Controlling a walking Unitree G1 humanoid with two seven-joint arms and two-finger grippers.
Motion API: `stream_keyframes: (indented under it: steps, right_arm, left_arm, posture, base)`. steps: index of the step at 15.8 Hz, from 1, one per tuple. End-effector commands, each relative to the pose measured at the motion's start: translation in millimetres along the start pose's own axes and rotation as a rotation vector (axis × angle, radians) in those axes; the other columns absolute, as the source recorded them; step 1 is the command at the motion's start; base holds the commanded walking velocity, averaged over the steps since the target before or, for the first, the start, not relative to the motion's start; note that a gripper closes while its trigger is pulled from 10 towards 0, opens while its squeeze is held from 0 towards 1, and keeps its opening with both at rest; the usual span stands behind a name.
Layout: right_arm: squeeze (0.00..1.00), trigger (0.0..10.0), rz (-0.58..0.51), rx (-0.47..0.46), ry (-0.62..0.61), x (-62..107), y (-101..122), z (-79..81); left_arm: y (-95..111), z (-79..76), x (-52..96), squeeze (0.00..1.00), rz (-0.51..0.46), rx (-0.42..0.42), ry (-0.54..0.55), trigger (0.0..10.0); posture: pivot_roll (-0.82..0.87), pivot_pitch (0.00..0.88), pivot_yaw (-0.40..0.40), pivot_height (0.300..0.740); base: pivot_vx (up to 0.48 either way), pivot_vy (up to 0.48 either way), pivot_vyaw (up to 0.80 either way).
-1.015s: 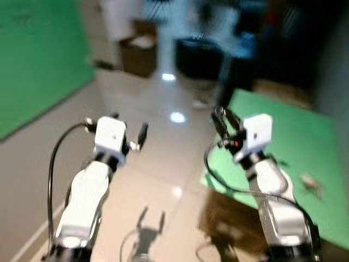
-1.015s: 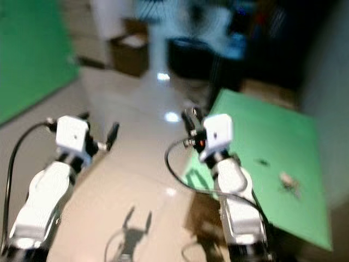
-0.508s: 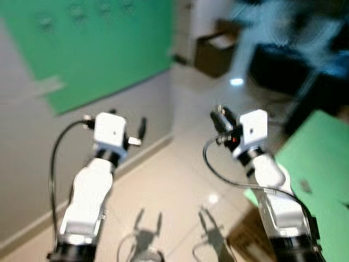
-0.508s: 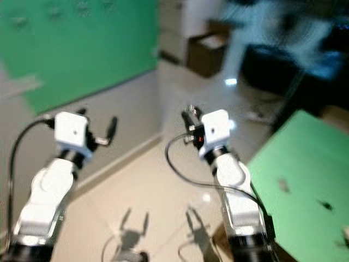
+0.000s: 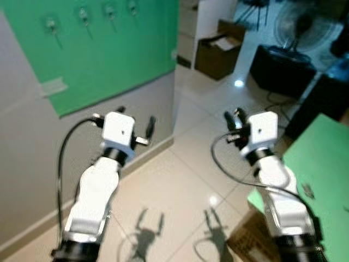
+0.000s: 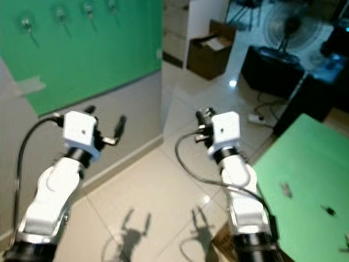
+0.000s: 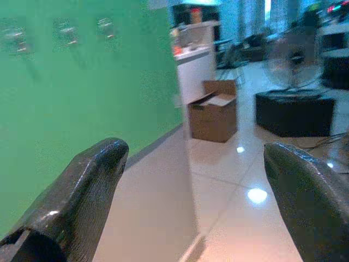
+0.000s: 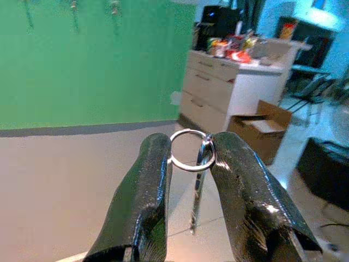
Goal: Hang keys on a hook
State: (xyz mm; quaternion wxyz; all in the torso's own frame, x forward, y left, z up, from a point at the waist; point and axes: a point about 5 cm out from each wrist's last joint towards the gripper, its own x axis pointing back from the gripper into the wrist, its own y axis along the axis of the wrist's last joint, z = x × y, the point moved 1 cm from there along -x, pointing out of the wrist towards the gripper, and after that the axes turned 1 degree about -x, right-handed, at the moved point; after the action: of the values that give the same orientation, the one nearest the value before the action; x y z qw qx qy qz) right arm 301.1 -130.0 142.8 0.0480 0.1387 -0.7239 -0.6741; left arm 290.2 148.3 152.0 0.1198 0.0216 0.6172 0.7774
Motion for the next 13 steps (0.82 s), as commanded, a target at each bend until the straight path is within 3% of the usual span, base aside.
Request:
stream_keyframes:
  steps: [1, 13]
  right_arm:
    - [0.00, 10.0, -0.013, 0.016, -0.002, -0.6, 2.3, -1.0]
    - [0.00, 10.0, -0.018, 0.046, 0.011, -2.8, 1.2, 0.0]
  left_arm:
    - [2.3, 0.9, -2.3, 0.00, -0.008, -0.005, 0.007, 10.0]
    - [5.6, -1.6, -8.3, 0.00, -0.017, -0.001, -0.005, 10.0]
  posture:
    - [-0.02, 0.000, -0.027, 0.740]
    - [-0.03, 0.000, -0.014, 0.740]
  base:
    - [0.307, 0.000, 0.00]
    - [0.328, 0.000, 0.04]
